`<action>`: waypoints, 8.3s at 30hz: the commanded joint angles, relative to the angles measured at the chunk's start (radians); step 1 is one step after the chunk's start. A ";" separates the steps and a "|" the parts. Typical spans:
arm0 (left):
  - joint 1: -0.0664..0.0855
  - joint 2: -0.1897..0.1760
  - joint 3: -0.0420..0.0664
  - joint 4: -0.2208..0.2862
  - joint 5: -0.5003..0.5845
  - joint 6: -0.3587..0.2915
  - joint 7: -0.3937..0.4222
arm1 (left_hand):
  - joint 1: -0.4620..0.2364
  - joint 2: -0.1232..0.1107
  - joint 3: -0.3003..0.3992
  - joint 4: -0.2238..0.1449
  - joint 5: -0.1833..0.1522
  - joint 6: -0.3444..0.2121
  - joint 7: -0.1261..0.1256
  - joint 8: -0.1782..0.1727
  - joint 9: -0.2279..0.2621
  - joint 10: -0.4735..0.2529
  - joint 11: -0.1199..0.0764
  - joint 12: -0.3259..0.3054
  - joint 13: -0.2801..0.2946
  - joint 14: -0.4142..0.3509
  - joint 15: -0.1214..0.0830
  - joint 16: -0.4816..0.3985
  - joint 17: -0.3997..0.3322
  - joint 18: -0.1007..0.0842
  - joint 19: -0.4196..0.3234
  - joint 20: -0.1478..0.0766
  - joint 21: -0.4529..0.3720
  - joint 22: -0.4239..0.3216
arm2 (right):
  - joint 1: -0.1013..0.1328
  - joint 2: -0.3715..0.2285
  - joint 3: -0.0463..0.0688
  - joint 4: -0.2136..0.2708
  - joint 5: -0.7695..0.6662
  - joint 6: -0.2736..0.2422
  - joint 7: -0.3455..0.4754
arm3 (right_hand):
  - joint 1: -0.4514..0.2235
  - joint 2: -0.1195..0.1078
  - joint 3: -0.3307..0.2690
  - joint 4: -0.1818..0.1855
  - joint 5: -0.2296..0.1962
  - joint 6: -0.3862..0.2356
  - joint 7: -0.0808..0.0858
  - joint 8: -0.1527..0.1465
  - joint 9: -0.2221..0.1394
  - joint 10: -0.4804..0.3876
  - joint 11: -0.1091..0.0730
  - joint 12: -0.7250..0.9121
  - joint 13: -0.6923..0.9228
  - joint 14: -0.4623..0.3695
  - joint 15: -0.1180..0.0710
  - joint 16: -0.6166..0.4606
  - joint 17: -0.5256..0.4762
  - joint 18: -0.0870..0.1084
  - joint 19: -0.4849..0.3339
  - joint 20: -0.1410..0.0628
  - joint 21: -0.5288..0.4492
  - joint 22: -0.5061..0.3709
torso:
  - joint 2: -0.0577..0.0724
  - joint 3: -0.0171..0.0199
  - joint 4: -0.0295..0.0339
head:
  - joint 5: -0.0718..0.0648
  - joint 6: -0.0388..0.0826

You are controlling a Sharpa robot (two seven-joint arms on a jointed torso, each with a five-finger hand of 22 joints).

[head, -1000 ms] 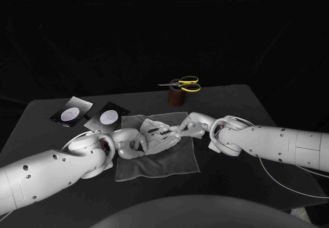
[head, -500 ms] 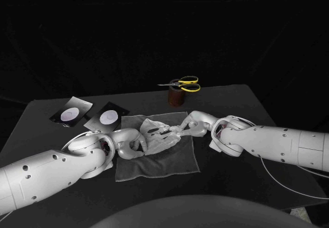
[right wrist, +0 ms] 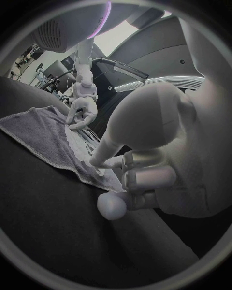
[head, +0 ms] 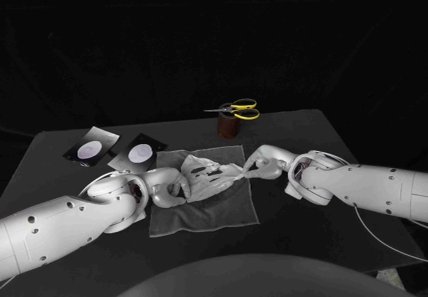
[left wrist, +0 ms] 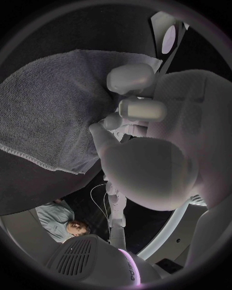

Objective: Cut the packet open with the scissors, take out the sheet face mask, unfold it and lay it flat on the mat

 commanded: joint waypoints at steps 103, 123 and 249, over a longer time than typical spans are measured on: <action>-0.002 0.004 -0.002 -0.004 0.011 0.075 -0.032 | -0.001 0.008 0.009 0.005 -0.004 0.016 0.003 -0.008 -0.009 0.006 -0.002 0.014 0.017 0.048 -0.007 0.000 0.090 -0.004 -0.007 -0.003 -0.002 -0.001 | -0.045 -0.039 -0.001 0.140 -0.402 -0.229 -0.495 | -0.171 -0.194 -0.309 0.352 0.128 -0.028 -0.016 0.083 0.110 0.086 -0.016 -0.068 0.209 0.100 -0.016 -0.001 0.256 0.006 0.023 -0.012 -0.008 0.011 | 0.000 -0.0031 0.0024 | -0.027 0.000; -0.002 0.002 -0.002 -0.002 0.016 0.079 -0.036 | -0.001 0.008 0.009 0.005 -0.004 0.018 0.003 -0.008 -0.009 0.006 -0.002 0.015 0.019 0.047 -0.007 0.000 0.089 -0.004 -0.008 -0.003 -0.003 -0.002 | -0.048 0.006 -0.001 0.113 -0.452 -0.171 -0.521 | 0.016 -0.172 -0.457 0.471 0.158 -0.052 -0.028 0.177 0.157 0.086 -0.026 -0.071 0.209 0.099 -0.025 -0.004 0.253 0.007 0.024 -0.018 -0.026 0.011 | 0.000 -0.0032 0.0027 | -0.024 0.000; 0.099 0.170 0.050 -0.221 0.282 -0.162 0.089 | -0.003 0.020 0.052 0.023 -0.004 -0.040 0.043 -0.023 -0.053 -0.244 0.049 -0.283 -0.316 -0.213 0.037 -0.206 -0.379 0.074 -0.248 0.038 -0.336 -0.315 | 0.019 0.115 0.010 -0.030 -0.082 -0.195 -0.207 | -0.053 -0.132 0.128 0.103 0.036 -0.170 0.035 0.096 0.073 0.089 0.026 -0.059 0.218 0.100 0.016 -0.002 0.256 0.005 0.037 0.009 -0.044 0.060 | 0.002 -0.0004 0.0029 | -0.022 0.000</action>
